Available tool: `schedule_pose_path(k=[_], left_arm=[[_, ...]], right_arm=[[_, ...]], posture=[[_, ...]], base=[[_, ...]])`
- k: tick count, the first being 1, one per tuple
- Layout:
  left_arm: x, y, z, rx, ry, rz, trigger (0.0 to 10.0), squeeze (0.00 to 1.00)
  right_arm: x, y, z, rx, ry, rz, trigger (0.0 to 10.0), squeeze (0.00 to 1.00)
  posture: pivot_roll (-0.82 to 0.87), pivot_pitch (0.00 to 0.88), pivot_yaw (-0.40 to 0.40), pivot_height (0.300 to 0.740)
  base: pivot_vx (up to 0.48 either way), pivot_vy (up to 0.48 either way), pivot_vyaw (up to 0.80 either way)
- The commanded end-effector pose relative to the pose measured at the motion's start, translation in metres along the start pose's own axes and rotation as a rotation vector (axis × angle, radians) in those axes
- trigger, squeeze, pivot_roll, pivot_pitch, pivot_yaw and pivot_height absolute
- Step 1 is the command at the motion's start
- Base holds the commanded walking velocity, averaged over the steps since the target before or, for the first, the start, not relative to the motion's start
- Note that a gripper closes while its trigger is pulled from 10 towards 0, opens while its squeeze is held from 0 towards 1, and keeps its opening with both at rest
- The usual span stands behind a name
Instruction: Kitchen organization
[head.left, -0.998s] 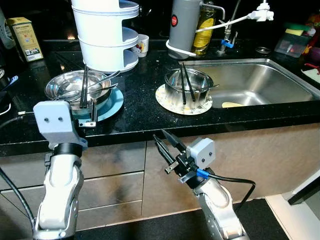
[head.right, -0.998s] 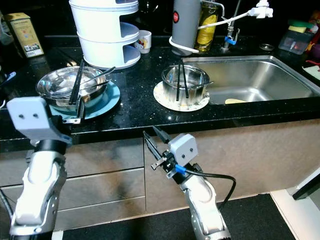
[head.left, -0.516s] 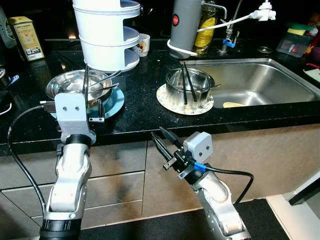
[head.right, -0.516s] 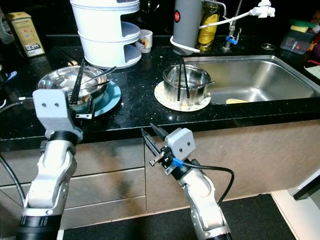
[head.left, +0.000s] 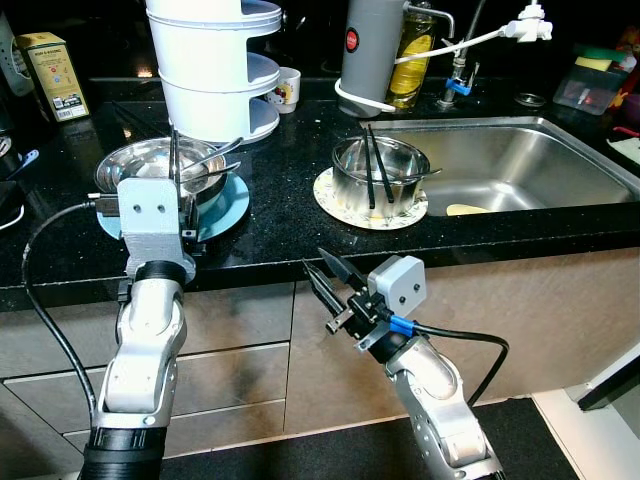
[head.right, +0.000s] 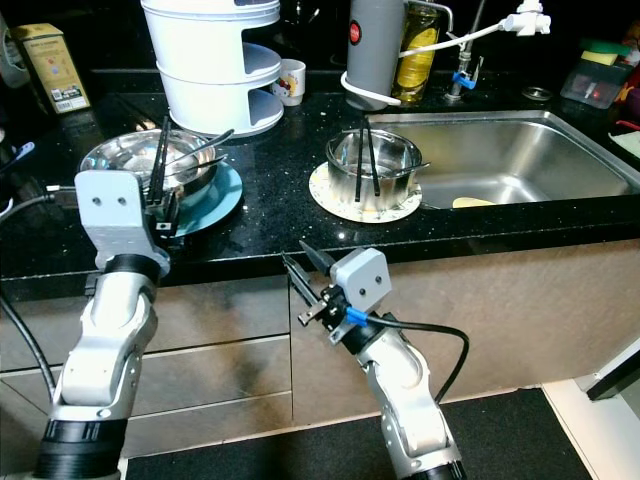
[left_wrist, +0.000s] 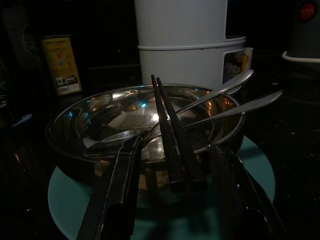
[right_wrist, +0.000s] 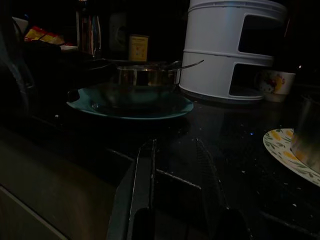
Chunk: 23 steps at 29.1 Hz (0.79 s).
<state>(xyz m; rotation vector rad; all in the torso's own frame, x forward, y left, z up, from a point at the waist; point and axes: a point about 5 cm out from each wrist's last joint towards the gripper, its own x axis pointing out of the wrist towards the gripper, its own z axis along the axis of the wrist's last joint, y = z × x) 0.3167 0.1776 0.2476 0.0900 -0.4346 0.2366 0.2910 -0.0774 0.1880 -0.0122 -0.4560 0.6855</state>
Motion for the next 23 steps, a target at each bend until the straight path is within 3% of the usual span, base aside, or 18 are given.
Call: schedule_pose_path(k=[1,4,5,6,8,11,12,13,15,16,23], left_arm=[[0.0003,-0.001,-0.0031,0.017,0.017,0.0,10.0,0.0],[0.0001,-0.0007,-0.0028,0.019,0.015,0.002,9.9,0.0],[0.0003,-0.0003,-0.0027,0.018,0.015,0.005,8.6,0.0],[0.0005,0.0001,-0.0026,0.018,0.015,0.007,8.6,0.0],[0.0005,0.0002,-0.0025,0.017,0.016,0.007,5.9,0.0],[0.0002,-0.0004,-0.003,0.014,0.022,0.0,3.5,0.0],[0.0,-0.0004,-0.0031,0.014,0.022,-0.001,3.5,0.0],[-0.0004,-0.0002,-0.0031,0.015,0.023,0.0,2.9,0.0],[-0.0006,0.0,-0.003,0.016,0.023,0.0,2.9,0.0],[-0.0008,0.0006,-0.003,0.016,0.023,0.003,2.1,0.0],[-0.0011,0.0021,-0.0029,0.016,0.024,0.014,1.8,0.0]], right_arm=[[0.0005,0.0003,0.0037,0.003,-0.013,0.0,10.0,0.0],[0.0001,0.0001,0.0037,0.006,-0.011,-0.003,10.0,0.0],[0.0,0.0,0.0036,0.007,-0.011,-0.004,10.0,0.0],[0.0,-0.0001,0.0036,0.008,-0.011,-0.005,10.0,0.0],[-0.0002,-0.0002,0.0037,0.009,-0.01,-0.005,10.0,0.0],[-0.0003,-0.0003,0.0037,0.01,-0.008,-0.004,10.0,0.0],[-0.0004,-0.0003,0.0037,0.01,-0.008,-0.004,10.0,0.0],[-0.0004,-0.0002,0.0037,0.011,-0.008,-0.004,10.0,0.0],[-0.0005,-0.0001,0.0037,0.011,-0.008,-0.003,10.0,0.0],[-0.0005,0.0,0.0037,0.012,-0.008,-0.002,10.0,0.0],[-0.0007,0.0003,0.0035,0.012,-0.007,0.001,10.0,0.0]], posture=[[-0.03,0.127,-0.06,0.74],[-0.03,0.127,-0.06,0.74],[-0.03,0.126,-0.06,0.74],[-0.03,0.126,-0.06,0.74],[-0.03,0.127,-0.061,0.74],[-0.03,0.127,-0.061,0.74],[-0.03,0.127,-0.061,0.74],[-0.03,0.128,-0.061,0.74],[-0.03,0.128,-0.061,0.74],[-0.03,0.128,-0.061,0.74],[-0.03,0.127,-0.062,0.74]], base=[[0.0,0.0,0.0],[0.0,0.0,0.0],[0.0,0.0,0.0],[0.0,0.0,0.0],[0.0,0.0,0.0],[0.0,0.0,0.0],[0.0,0.0,0.0],[0.0,0.0,0.0],[0.0,0.0,0.0],[0.0,0.0,0.0],[0.0,0.0,0.0]])
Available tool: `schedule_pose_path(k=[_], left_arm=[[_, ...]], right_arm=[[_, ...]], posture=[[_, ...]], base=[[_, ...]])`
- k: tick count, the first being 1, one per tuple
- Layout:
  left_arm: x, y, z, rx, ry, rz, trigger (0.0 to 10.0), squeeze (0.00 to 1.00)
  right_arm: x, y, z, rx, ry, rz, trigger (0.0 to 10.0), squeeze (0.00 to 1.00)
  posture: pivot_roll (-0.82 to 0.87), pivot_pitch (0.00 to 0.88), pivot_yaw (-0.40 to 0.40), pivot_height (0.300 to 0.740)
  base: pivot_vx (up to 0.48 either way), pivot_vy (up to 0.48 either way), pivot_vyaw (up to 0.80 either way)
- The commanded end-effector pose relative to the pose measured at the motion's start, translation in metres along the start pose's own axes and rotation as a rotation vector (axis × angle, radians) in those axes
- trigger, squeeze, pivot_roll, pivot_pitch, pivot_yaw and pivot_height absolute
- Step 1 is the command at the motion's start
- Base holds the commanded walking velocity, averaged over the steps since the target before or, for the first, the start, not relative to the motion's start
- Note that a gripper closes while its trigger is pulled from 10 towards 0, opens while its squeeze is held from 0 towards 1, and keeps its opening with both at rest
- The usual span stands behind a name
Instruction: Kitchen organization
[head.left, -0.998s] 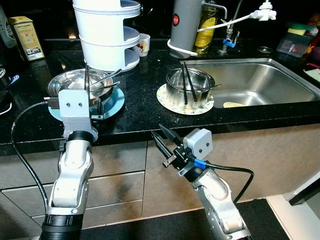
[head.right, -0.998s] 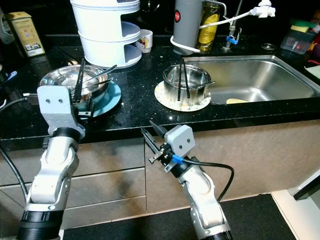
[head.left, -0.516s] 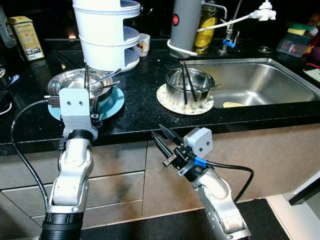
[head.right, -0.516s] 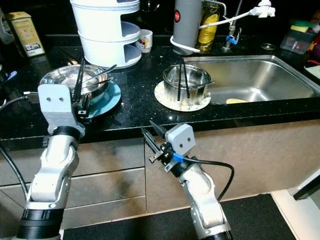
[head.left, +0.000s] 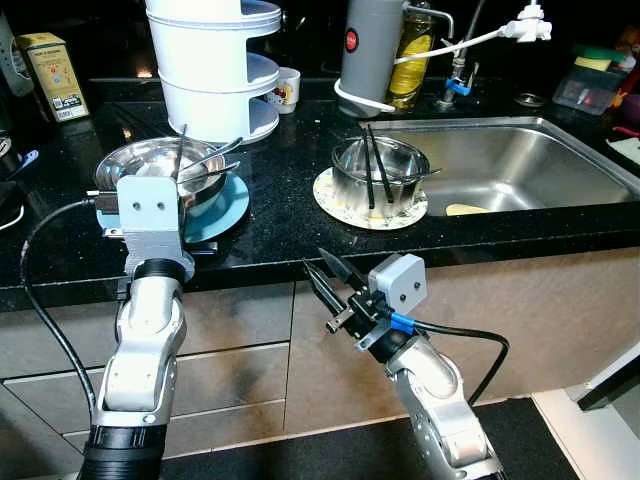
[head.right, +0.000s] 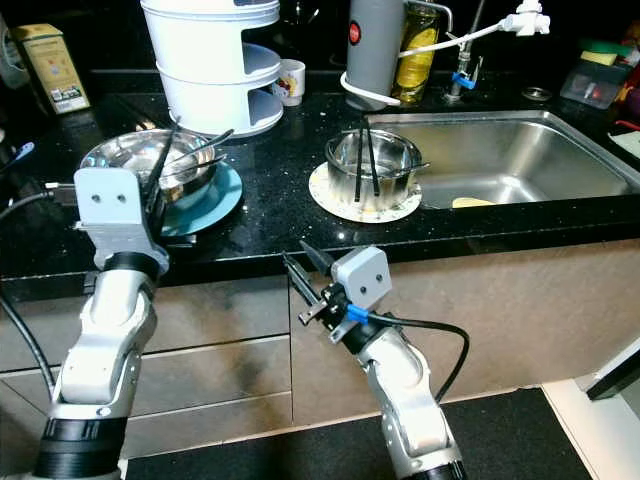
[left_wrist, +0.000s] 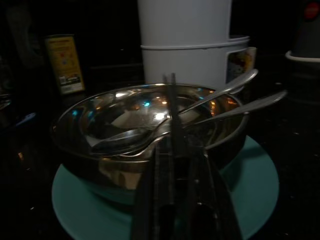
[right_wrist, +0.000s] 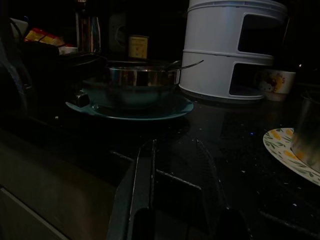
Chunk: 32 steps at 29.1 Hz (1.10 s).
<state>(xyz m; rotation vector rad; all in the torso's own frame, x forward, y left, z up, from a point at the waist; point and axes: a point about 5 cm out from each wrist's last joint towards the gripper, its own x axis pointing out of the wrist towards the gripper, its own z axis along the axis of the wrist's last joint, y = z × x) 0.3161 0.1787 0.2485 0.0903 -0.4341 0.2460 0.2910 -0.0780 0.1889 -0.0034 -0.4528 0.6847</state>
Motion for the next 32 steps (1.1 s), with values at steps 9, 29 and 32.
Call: schedule_pose_path(k=[9,29,32], left_arm=[[0.0,0.003,-0.001,0.017,0.01,0.012,1.1,0.0],[0.004,0.013,0.039,0.055,-0.245,0.076,0.0,0.0],[0.004,0.014,0.048,0.054,-0.305,0.073,0.0,0.0]], right_arm=[[-0.001,0.001,0.003,0.004,-0.008,0.003,10.0,0.0],[0.001,-0.001,0.005,0.007,-0.02,0.004,10.0,0.0],[0.002,0.0,0.005,0.009,-0.024,0.005,10.0,0.0]], posture=[[-0.03,0.127,-0.062,0.74],[-0.02,0.123,-0.063,0.74],[-0.02,0.122,-0.062,0.74]], base=[[0.0,0.0,0.0],[0.0,0.0,0.0],[0.0,0.0,0.0]])
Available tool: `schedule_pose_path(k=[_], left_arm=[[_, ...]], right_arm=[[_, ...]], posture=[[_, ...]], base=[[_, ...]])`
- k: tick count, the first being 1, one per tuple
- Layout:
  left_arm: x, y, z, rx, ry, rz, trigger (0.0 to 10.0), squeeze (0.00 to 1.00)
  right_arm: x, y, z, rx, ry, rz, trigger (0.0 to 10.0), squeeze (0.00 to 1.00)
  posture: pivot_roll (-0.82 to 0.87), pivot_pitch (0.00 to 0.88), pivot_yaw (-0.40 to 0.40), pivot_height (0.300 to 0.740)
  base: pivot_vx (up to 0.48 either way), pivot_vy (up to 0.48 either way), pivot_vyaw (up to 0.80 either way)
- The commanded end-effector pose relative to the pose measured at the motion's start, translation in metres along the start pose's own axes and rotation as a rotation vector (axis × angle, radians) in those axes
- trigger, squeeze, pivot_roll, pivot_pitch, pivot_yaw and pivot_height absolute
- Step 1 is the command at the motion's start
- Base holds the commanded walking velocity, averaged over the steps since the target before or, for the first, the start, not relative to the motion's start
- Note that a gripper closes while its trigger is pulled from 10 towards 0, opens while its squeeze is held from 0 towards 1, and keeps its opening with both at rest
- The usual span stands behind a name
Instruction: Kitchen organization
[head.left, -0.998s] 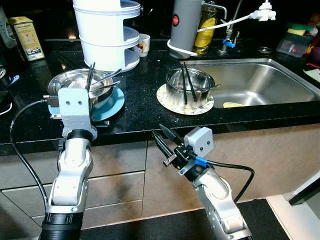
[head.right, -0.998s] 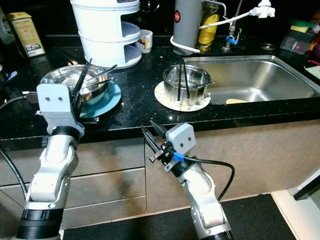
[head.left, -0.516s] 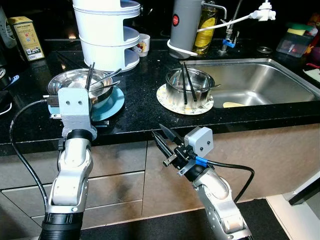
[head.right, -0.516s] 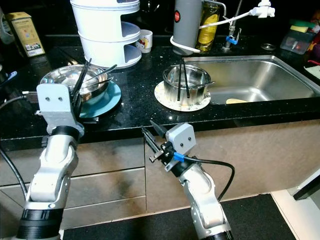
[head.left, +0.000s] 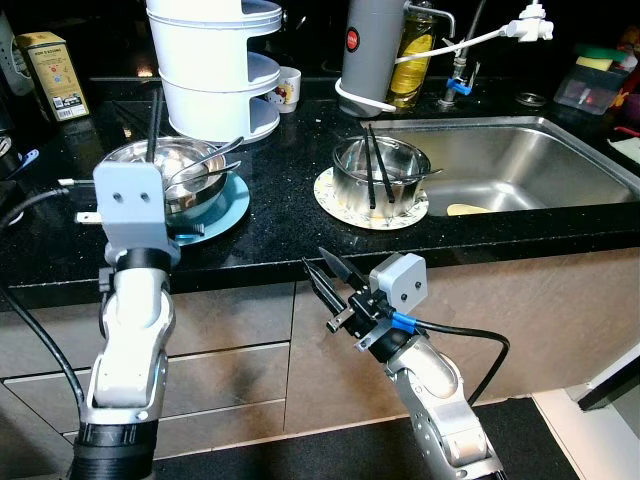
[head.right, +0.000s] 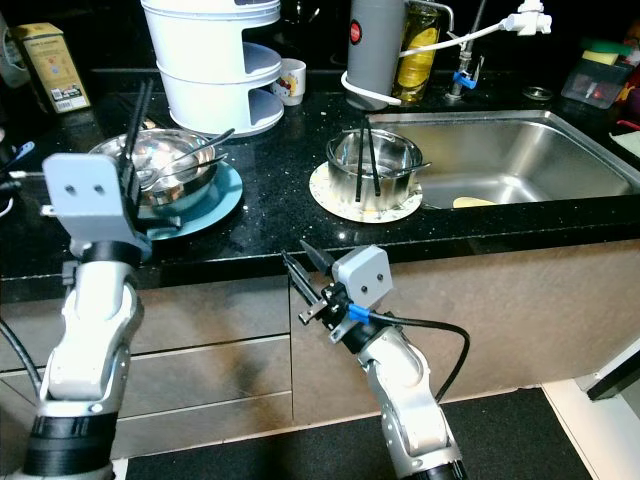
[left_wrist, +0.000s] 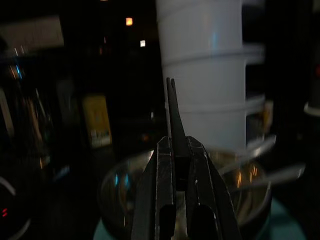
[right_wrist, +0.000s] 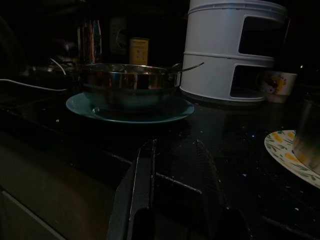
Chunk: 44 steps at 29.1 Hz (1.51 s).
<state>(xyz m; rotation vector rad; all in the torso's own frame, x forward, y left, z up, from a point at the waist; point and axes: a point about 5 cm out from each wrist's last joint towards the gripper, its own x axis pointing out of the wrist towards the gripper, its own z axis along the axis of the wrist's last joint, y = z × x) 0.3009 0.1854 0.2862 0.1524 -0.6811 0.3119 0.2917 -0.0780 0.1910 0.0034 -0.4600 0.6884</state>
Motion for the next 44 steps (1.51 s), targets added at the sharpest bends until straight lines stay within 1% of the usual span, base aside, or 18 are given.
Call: schedule_pose_path(k=[1,3,5,7,12,17,19,21,23,26,27,28,29,32,36,40,42,44], left_arm=[[0.002,0.002,0.009,0.008,-0.054,0.006,0.0,0.0],[0.004,0.0,0.014,-0.051,-0.074,-0.022,0.0,0.0],[0.011,-0.005,0.023,-0.273,-0.064,-0.074,0.0,0.0],[0.016,-0.007,0.032,-0.398,-0.078,-0.127,0.0,0.0],[0.034,0.009,0.057,-0.448,-0.182,-0.185,0.0,0.0],[0.039,0.012,0.062,-0.549,-0.17,-0.231,0.0,0.0],[0.036,0.01,0.053,-0.649,-0.088,-0.295,0.0,0.0],[0.034,0.009,0.048,-0.683,-0.049,-0.319,0.0,0.0],[0.028,0.006,0.038,-0.775,0.023,-0.352,0.0,0.0],[0.026,0.007,0.036,-0.793,0.036,-0.356,0.0,0.0],[0.023,0.007,0.033,-0.831,0.062,-0.369,0.0,0.0],[0.019,0.007,0.028,-0.866,0.087,-0.387,0.0,0.0],[0.016,0.008,0.025,-0.887,0.108,-0.402,0.0,0.0],[0.012,0.007,0.022,-0.909,0.129,-0.427,0.0,0.0],[-0.003,-0.002,0.021,-0.938,0.194,-0.552,0.0,0.0],[-0.007,-0.006,0.021,-0.946,0.215,-0.575,0.0,0.0],[-0.014,-0.012,0.018,-0.977,0.255,-0.6,0.0,0.0],[-0.018,-0.015,0.018,-0.993,0.27,-0.617,0.0,0.0]], right_arm=[[0.0,0.0,0.004,0.005,-0.015,0.003,10.0,0.0],[0.001,0.0,0.004,0.007,-0.018,0.002,10.0,0.0],[0.001,-0.001,0.006,0.018,-0.028,-0.01,10.0,0.0],[0.001,-0.002,0.007,0.025,-0.034,-0.019,10.0,0.0],[0.002,-0.005,0.01,0.043,-0.052,-0.039,10.0,0.0],[0.006,-0.007,0.015,0.074,-0.078,-0.058,10.0,0.0],[0.011,-0.01,0.022,0.109,-0.111,-0.087,10.0,0.0],[0.013,-0.011,0.025,0.122,-0.125,-0.1,10.0,0.0],[0.021,-0.016,0.036,0.2,-0.173,-0.146,10.0,0.0],[0.023,-0.018,0.039,0.233,-0.188,-0.159,10.0,0.0],[0.026,-0.018,0.043,0.291,-0.212,-0.176,10.0,0.0],[0.03,-0.018,0.049,0.382,-0.25,-0.189,10.0,1.0],[0.034,-0.016,0.055,0.474,-0.285,-0.189,10.0,1.0],[0.038,-0.014,0.061,0.564,-0.314,-0.185,10.0,1.0],[0.05,-0.006,0.071,0.872,-0.329,-0.128,10.0,1.0],[0.053,-0.005,0.076,0.955,-0.346,-0.105,10.0,1.0],[0.057,-0.003,0.087,1.099,-0.374,-0.047,10.0,1.0],[0.058,-0.002,0.091,1.144,-0.376,-0.015,10.0,1.0]], posture=[[-0.02,0.122,-0.062,0.74],[-0.03,0.122,-0.062,0.74],[-0.03,0.122,-0.062,0.74],[-0.03,0.122,-0.062,0.74],[-0.03,0.106,-0.062,0.74],[-0.03,0.106,-0.062,0.74],[-0.03,0.104,-0.062,0.74],[-0.03,0.104,-0.062,0.74],[-0.03,0.108,-0.06,0.74],[-0.03,0.108,-0.06,0.74],[-0.03,0.111,-0.061,0.74],[-0.03,0.115,-0.061,0.74],[-0.03,0.115,-0.061,0.74],[-0.03,0.118,-0.062,0.74],[-0.03,0.122,-0.068,0.74],[-0.03,0.123,-0.067,0.74],[-0.03,0.123,-0.066,0.74],[-0.03,0.123,-0.062,0.74]], base=[[0.0,0.0,0.0],[0.0,0.0,0.0],[0.0,0.0,0.0],[0.0,0.0,0.0],[0.0,0.0,0.0],[0.0,0.0,0.0],[0.0,0.0,0.0],[0.0,0.0,0.0],[0.0,0.0,0.0],[0.0,0.0,0.0],[0.0,0.0,0.0],[0.0,0.0,0.0],[0.0,0.0,0.0],[0.0,0.0,0.0],[0.0,0.0,0.0],[0.0,0.0,0.0],[0.0,0.0,0.0],[0.0,0.0,0.0]])
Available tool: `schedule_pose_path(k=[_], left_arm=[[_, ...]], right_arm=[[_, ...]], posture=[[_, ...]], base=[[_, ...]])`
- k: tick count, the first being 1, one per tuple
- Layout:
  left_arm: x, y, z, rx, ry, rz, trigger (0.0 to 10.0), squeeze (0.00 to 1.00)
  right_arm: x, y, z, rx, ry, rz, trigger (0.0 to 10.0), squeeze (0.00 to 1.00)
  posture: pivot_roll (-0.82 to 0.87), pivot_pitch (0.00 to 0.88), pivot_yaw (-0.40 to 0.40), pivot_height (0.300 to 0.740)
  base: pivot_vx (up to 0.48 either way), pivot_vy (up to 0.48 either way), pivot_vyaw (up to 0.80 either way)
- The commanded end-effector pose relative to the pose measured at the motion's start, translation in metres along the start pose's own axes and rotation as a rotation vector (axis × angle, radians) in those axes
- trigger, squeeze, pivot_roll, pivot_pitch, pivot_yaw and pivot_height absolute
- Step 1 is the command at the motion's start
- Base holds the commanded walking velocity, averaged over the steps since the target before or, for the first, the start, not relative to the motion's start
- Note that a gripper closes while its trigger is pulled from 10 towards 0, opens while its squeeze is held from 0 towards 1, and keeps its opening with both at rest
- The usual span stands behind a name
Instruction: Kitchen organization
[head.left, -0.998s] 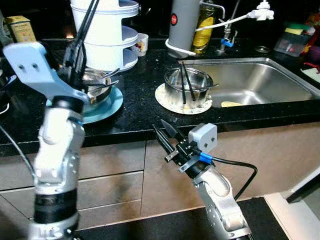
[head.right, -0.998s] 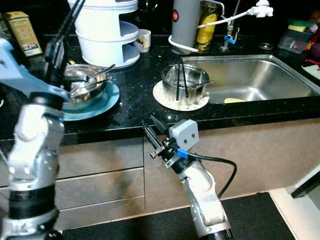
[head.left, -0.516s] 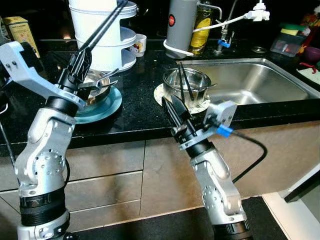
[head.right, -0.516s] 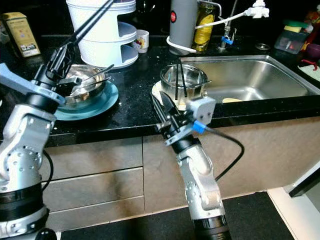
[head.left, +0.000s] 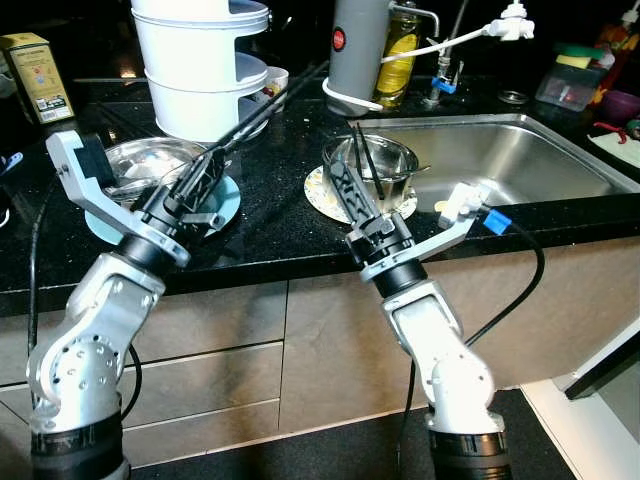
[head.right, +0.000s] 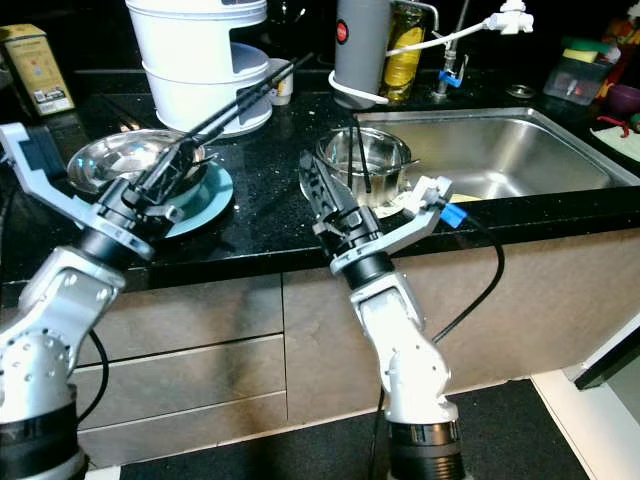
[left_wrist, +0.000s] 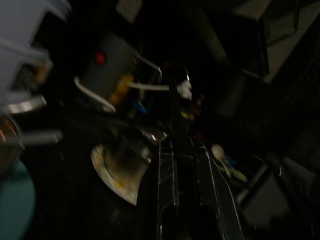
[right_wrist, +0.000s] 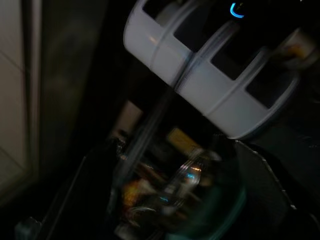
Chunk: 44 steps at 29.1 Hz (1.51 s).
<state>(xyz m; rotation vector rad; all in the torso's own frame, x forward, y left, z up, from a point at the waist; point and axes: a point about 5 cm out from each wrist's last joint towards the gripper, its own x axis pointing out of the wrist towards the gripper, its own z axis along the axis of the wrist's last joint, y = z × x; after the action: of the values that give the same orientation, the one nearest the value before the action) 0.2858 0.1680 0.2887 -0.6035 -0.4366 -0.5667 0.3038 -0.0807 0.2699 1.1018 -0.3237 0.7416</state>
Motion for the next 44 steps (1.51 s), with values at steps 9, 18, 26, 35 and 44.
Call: schedule_pose_path(k=[9,18,26,35,44], left_arm=[[-0.004,-0.02,-0.023,-0.091,0.12,-0.097,0.0,0.0],[-0.009,-0.035,-0.036,-0.148,0.178,-0.16,0.0,0.0],[-0.011,-0.034,-0.037,-0.144,0.193,-0.159,0.0,0.0],[-0.01,-0.03,-0.033,-0.133,0.175,-0.135,0.0,0.0],[-0.011,-0.03,-0.035,-0.131,0.188,-0.139,0.0,0.0]], right_arm=[[0.019,0.031,-0.021,0.06,0.144,0.107,10.0,0.0],[0.02,0.032,-0.024,0.113,0.193,0.088,10.0,0.0],[0.022,0.028,-0.016,0.128,0.135,0.056,10.0,0.0],[0.022,0.023,-0.01,0.131,0.101,0.025,10.0,0.0],[0.022,0.022,-0.011,0.15,0.103,0.028,0.0,0.0]], posture=[[-0.03,0.124,-0.06,0.74],[-0.03,0.125,-0.062,0.74],[-0.03,0.126,-0.06,0.74],[-0.03,0.124,-0.059,0.74],[-0.03,0.125,-0.057,0.74]], base=[[0.0,0.0,0.0],[0.0,0.0,0.0],[0.0,0.0,0.0],[0.0,0.0,0.0],[0.0,0.0,0.0]])
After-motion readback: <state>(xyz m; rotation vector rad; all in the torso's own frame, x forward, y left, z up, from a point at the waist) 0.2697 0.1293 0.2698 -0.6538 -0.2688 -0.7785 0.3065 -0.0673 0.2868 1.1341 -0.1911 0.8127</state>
